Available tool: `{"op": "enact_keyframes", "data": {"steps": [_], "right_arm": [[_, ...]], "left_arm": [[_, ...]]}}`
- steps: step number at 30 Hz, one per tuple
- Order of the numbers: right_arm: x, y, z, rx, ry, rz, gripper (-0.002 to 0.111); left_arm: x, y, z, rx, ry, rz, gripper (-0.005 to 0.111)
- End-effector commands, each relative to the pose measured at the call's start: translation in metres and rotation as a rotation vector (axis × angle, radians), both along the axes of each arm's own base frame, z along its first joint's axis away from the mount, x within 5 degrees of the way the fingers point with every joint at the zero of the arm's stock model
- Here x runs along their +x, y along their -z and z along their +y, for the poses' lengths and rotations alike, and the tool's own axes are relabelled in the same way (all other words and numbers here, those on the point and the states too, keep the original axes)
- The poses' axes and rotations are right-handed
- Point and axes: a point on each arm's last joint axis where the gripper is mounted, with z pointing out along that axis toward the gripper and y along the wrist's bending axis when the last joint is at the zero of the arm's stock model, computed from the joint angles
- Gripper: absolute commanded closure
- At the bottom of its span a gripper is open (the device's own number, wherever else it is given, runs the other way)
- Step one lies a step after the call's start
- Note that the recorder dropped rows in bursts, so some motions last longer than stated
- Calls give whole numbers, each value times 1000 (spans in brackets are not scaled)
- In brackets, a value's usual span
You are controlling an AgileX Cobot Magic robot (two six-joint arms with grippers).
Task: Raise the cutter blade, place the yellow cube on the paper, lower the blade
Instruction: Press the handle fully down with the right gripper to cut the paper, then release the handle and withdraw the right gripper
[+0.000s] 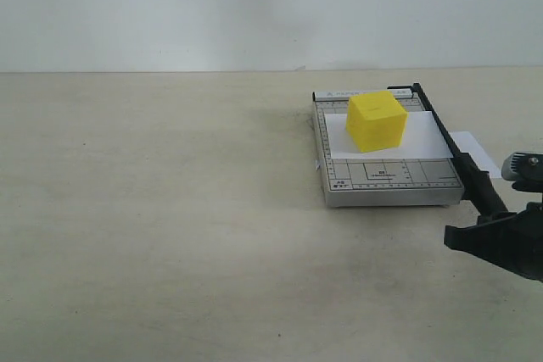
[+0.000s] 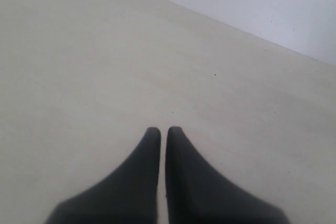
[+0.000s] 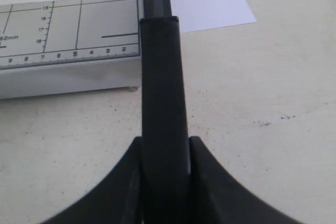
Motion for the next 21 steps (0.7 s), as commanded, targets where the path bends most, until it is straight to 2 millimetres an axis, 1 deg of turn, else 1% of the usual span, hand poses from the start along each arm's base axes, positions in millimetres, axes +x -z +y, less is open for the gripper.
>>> {"op": "enact_keyframes", "data": {"steps": [1,7,11,12,16,18,21], "right_arm": [[-7,11,5,-5,-57,124,108],[-6,11,5,-4,-56,112,108],[-7,11,5,-18,-69,114,106],[-7,11,5,-18,-69,116,102],[-8,12,5,-16,-67,131,79],[-8,12,5,-15,-65,131,73],[-8,12,5,-14,-59,132,73]], "left_arm": [[-1,0,-1,-7,5,-8,102],[-1,0,-1,-9,4,-8,102],[-1,0,-1,-57,-9,-11,102],[-1,1,-1,-63,-11,-9,102],[-1,1,-1,-63,-11,-9,102],[-1,1,-1,-61,-11,-9,102],[-1,1,-1,-61,-11,-9,102]]}}
